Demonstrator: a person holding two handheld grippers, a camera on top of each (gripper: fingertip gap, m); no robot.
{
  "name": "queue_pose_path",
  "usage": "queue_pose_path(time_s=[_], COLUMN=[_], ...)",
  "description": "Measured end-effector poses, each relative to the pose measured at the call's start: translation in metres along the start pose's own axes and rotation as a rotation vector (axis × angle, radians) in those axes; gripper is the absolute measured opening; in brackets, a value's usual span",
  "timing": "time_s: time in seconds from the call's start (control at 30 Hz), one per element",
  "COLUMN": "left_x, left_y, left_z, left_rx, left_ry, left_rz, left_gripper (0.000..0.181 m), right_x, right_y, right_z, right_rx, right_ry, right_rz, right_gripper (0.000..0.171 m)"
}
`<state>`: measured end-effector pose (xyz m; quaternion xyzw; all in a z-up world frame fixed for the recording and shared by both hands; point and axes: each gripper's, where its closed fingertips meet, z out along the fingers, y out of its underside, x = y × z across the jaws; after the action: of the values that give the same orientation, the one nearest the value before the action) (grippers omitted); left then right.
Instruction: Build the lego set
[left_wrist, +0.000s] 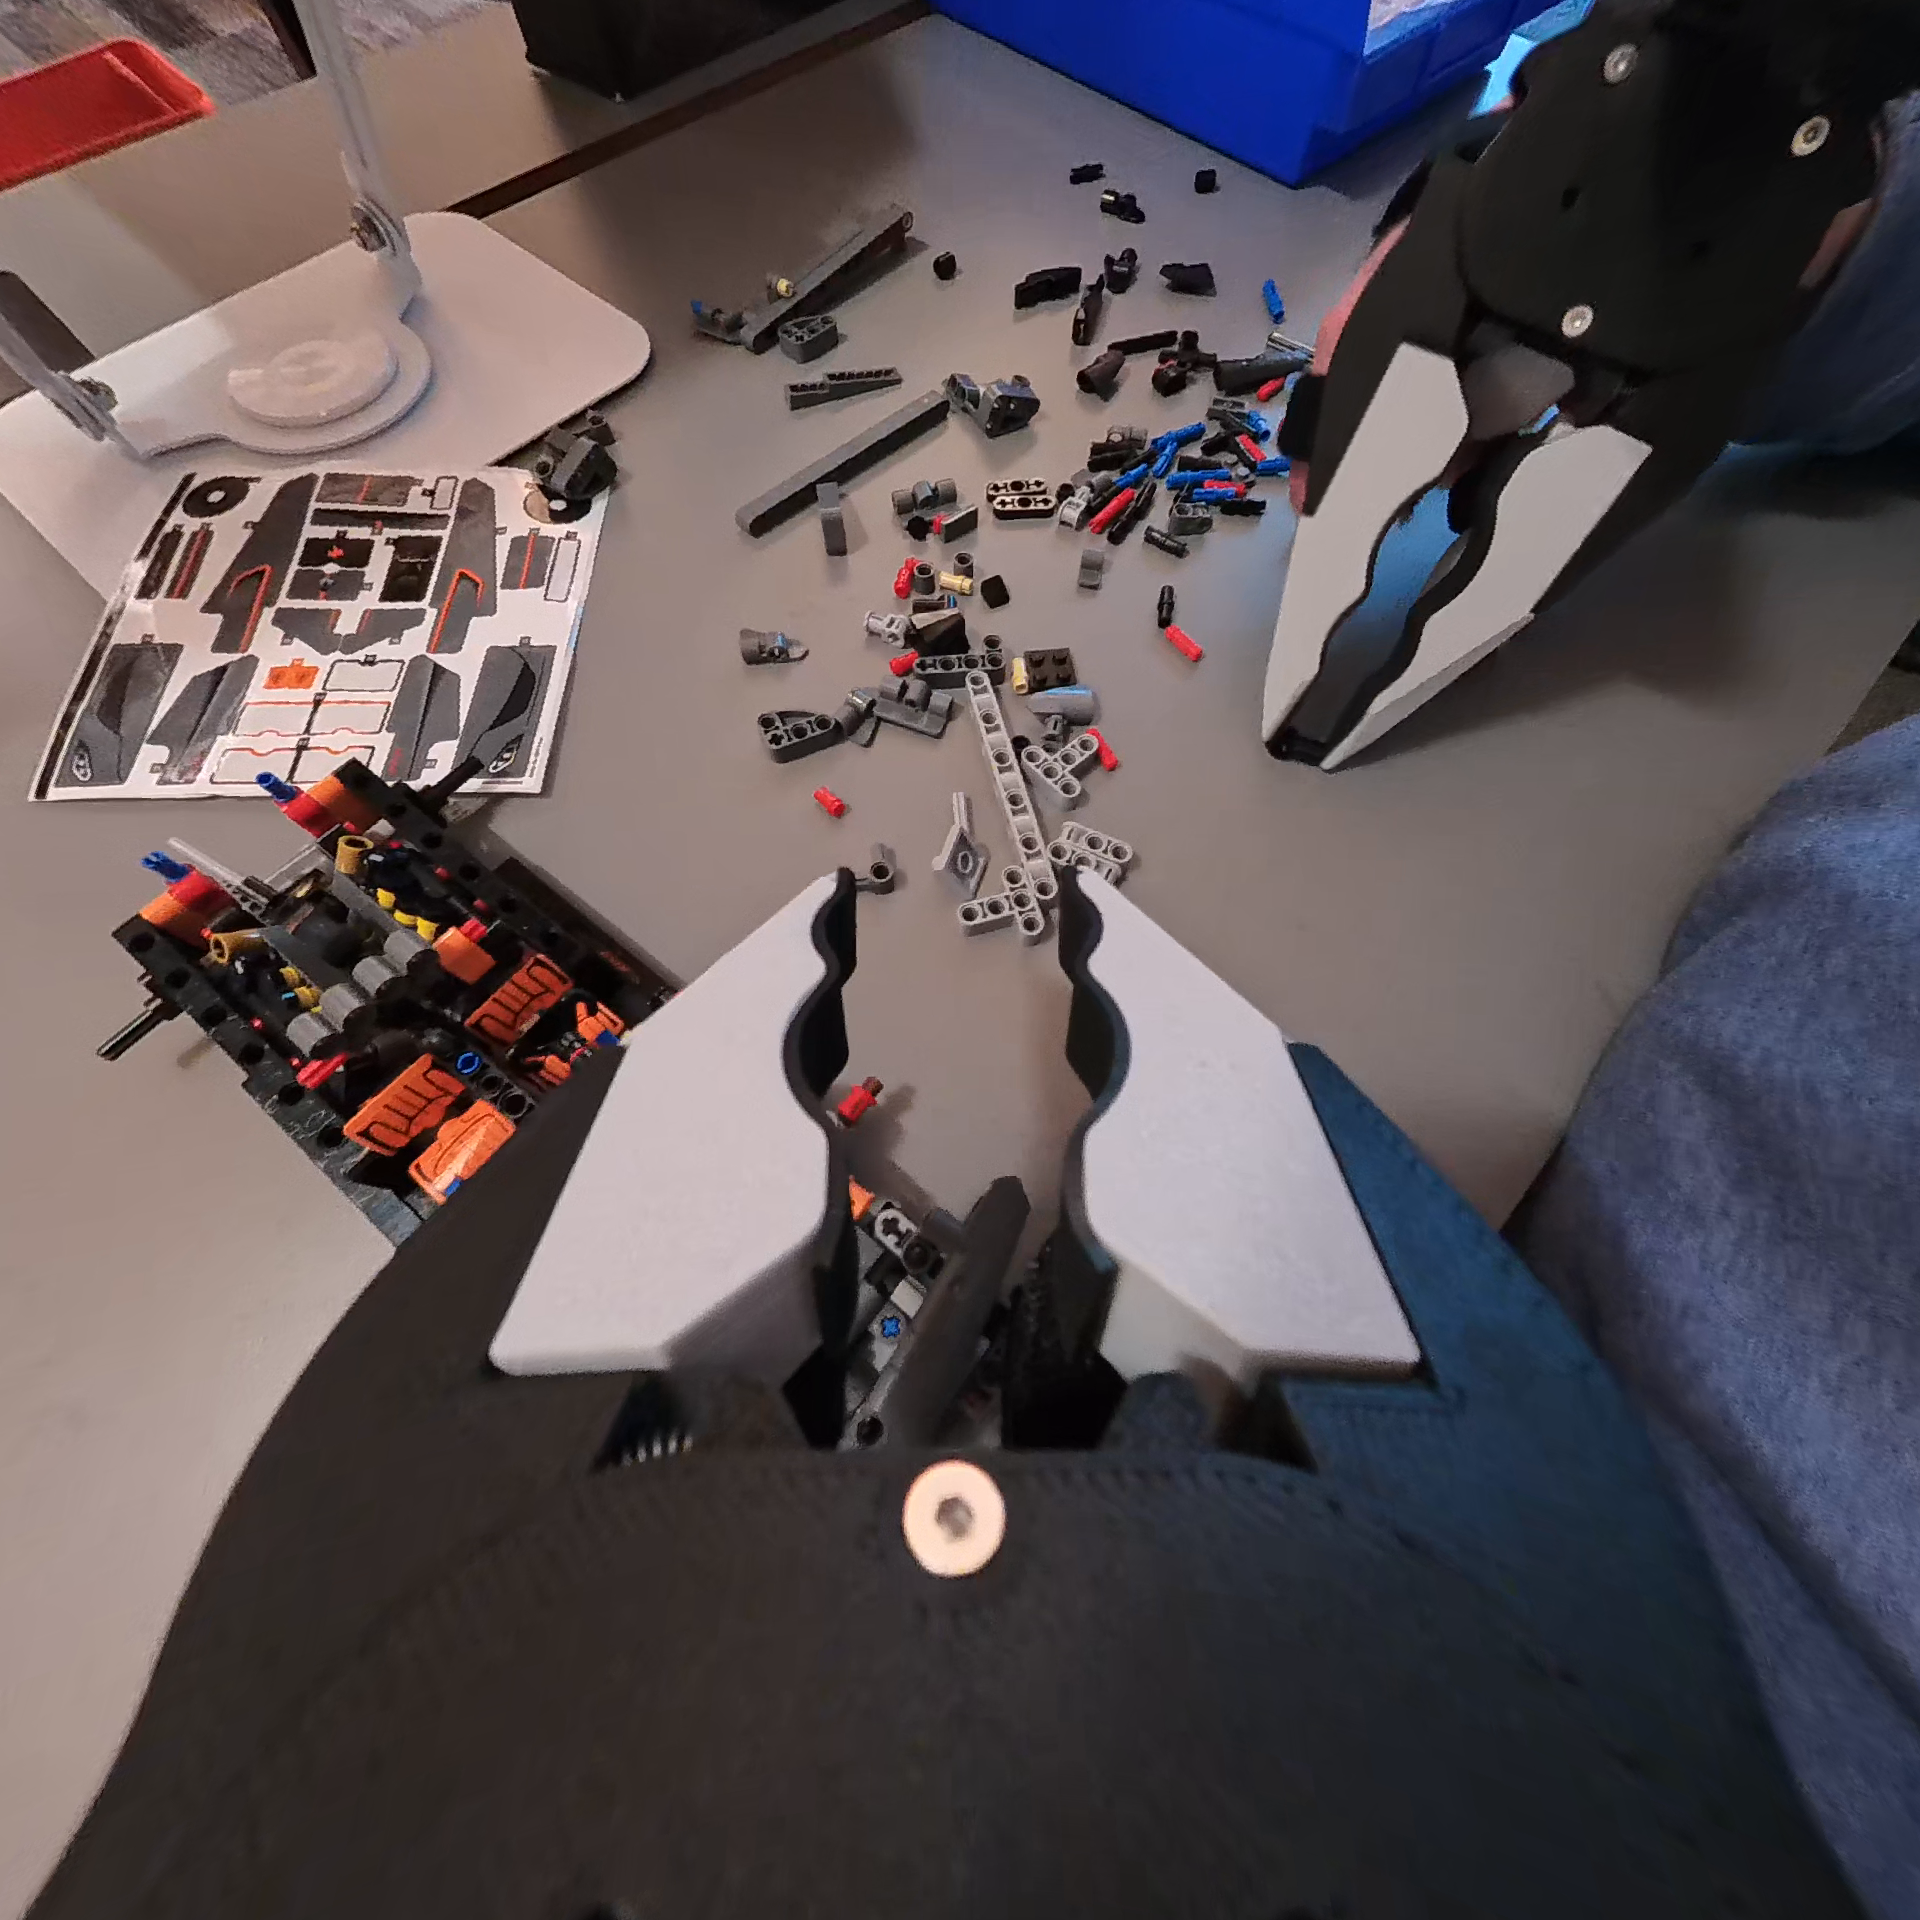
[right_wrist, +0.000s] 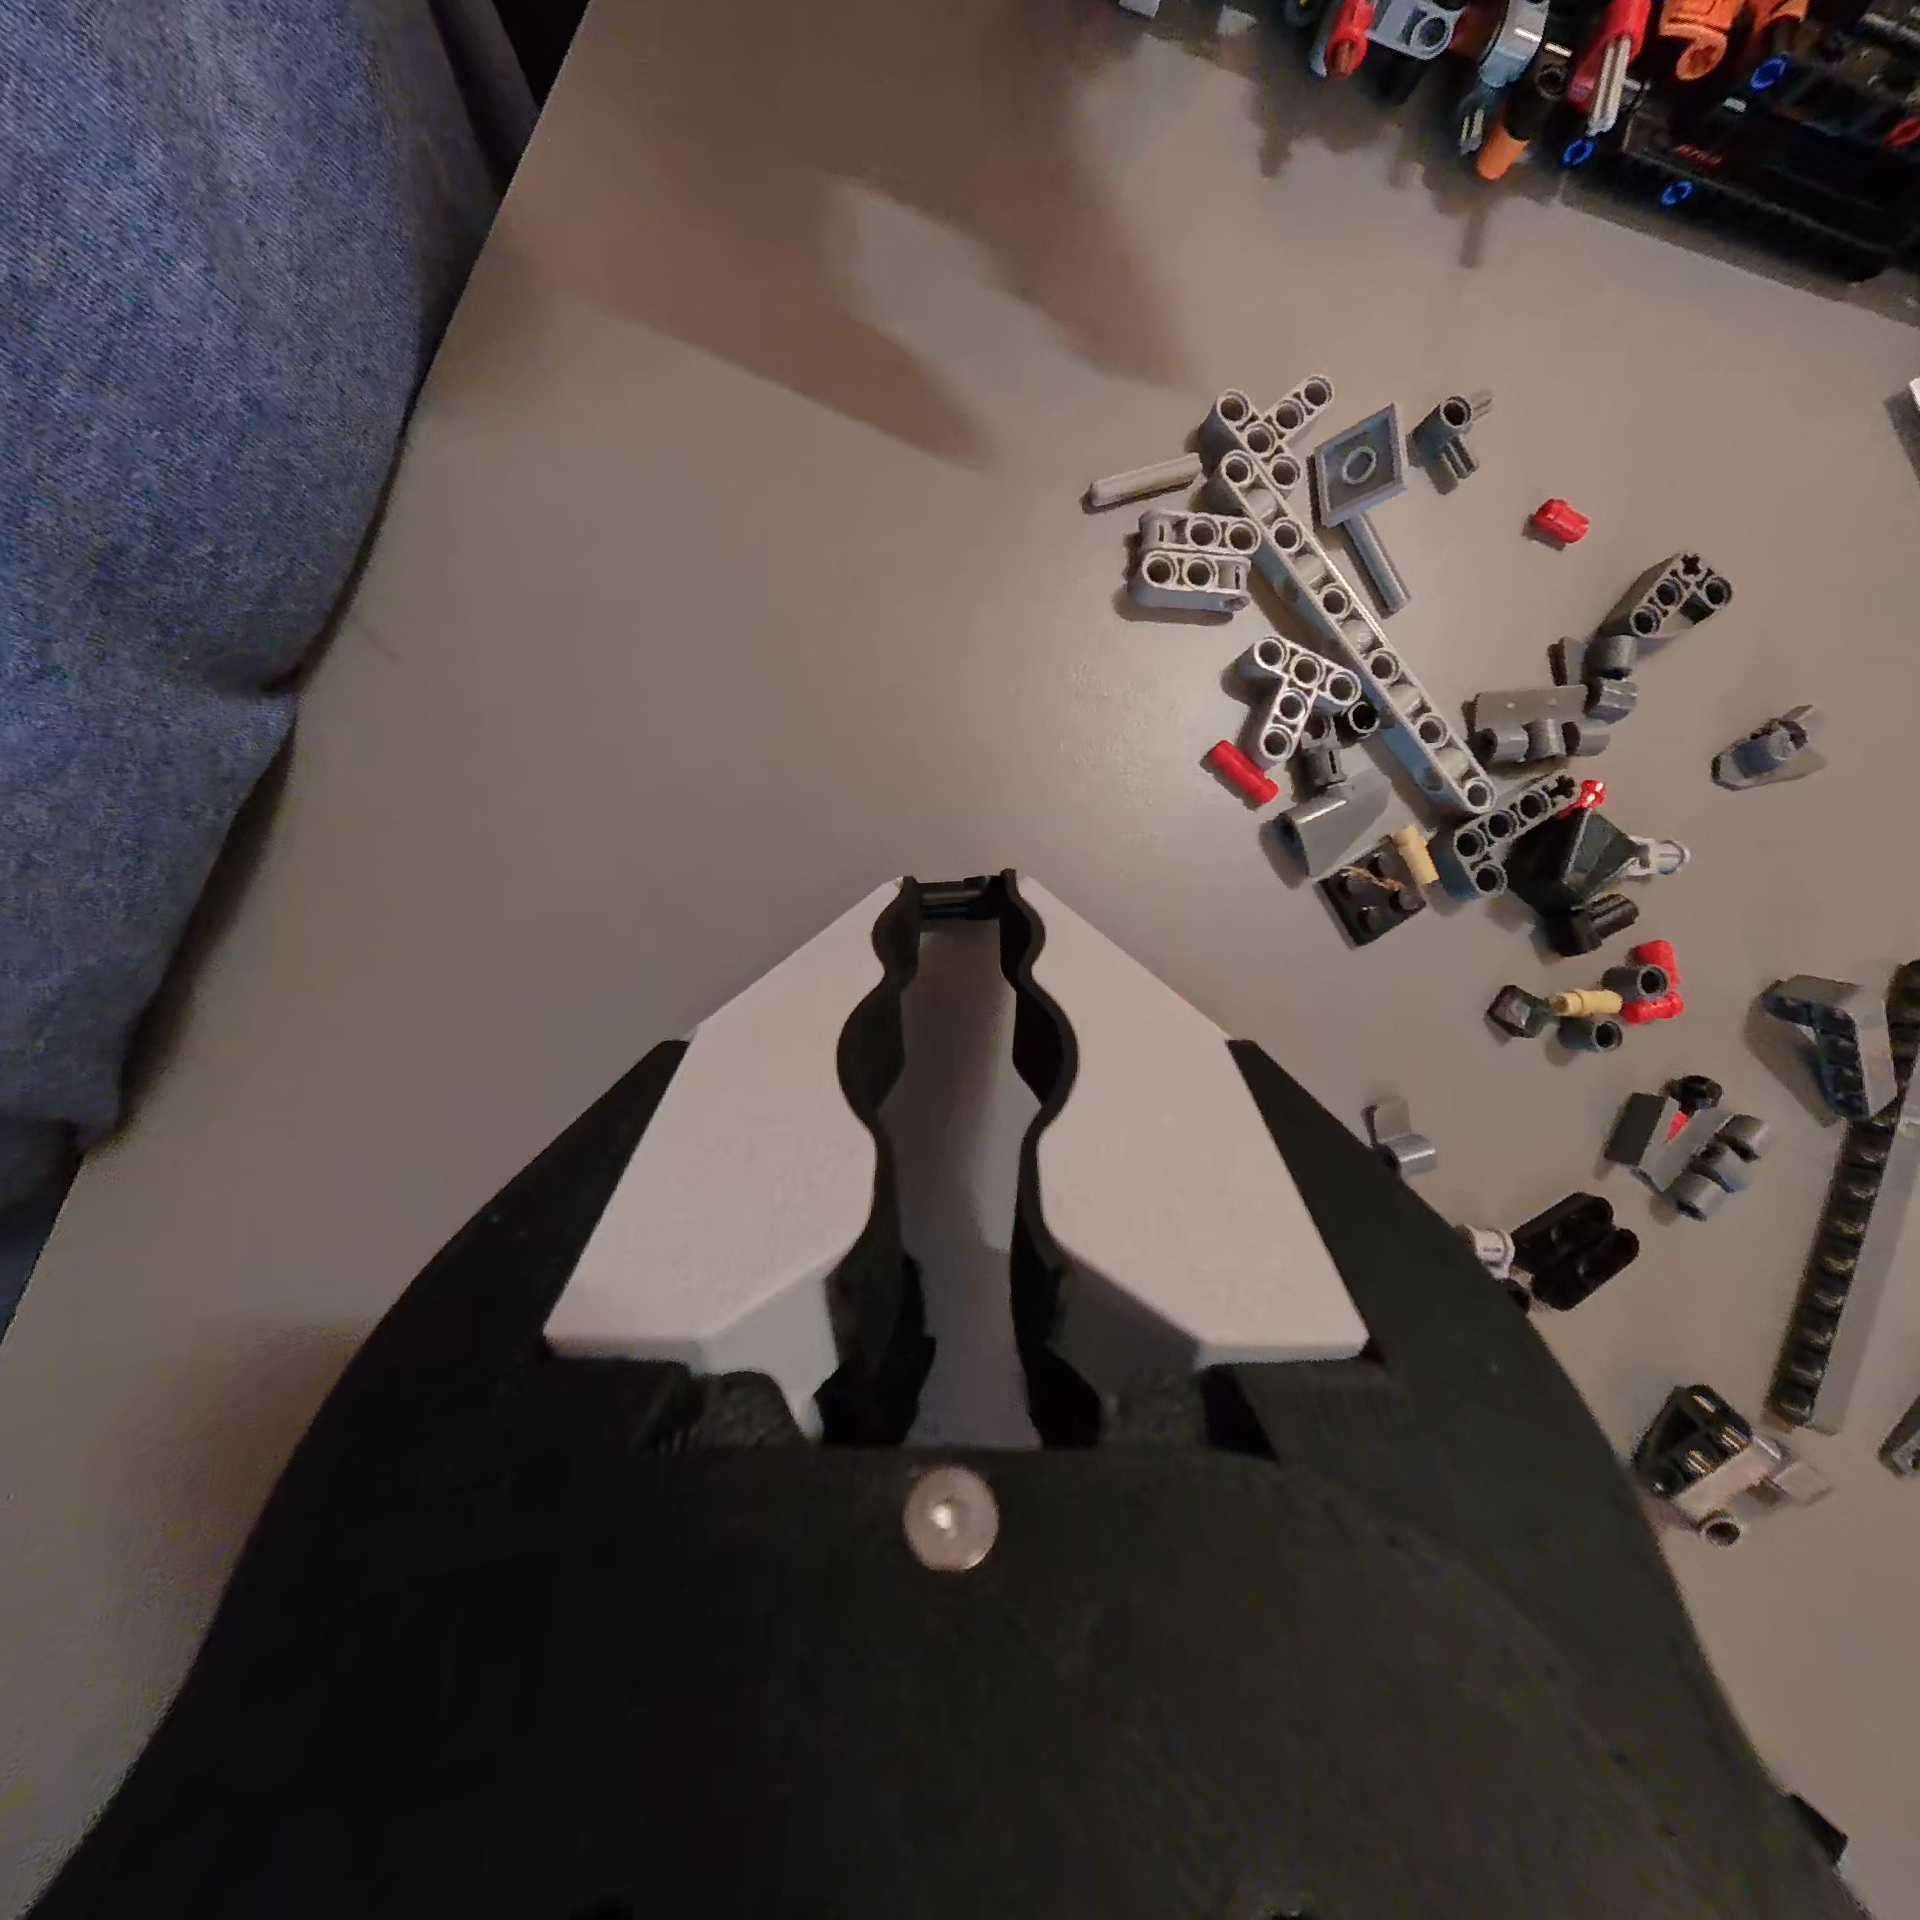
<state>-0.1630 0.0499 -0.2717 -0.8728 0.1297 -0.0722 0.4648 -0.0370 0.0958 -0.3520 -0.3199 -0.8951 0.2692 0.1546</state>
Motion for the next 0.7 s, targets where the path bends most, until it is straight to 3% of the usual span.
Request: queue_pose_path(time_s=[0.5, 0.7], left_x=[-0.0052, -0.0061], left_y=[0.0020, 0.0023], left_z=[-0.0012, -0.0037], left_rx=[0.000, 0.007], left_ry=[-0.001, 0.004], left_rz=[-0.016, -0.021], left_gripper=[0.037, 0.037], right_x=[-0.0012, -0.0008], right_y=[-0.0033, -0.0040], right_z=[0.0027, 0.0025], right_rx=[-0.003, -0.002], right_ry=[-0.035, -0.015], right_rz=[-0.008, 0.014], right_gripper=[0.013, 0.021])
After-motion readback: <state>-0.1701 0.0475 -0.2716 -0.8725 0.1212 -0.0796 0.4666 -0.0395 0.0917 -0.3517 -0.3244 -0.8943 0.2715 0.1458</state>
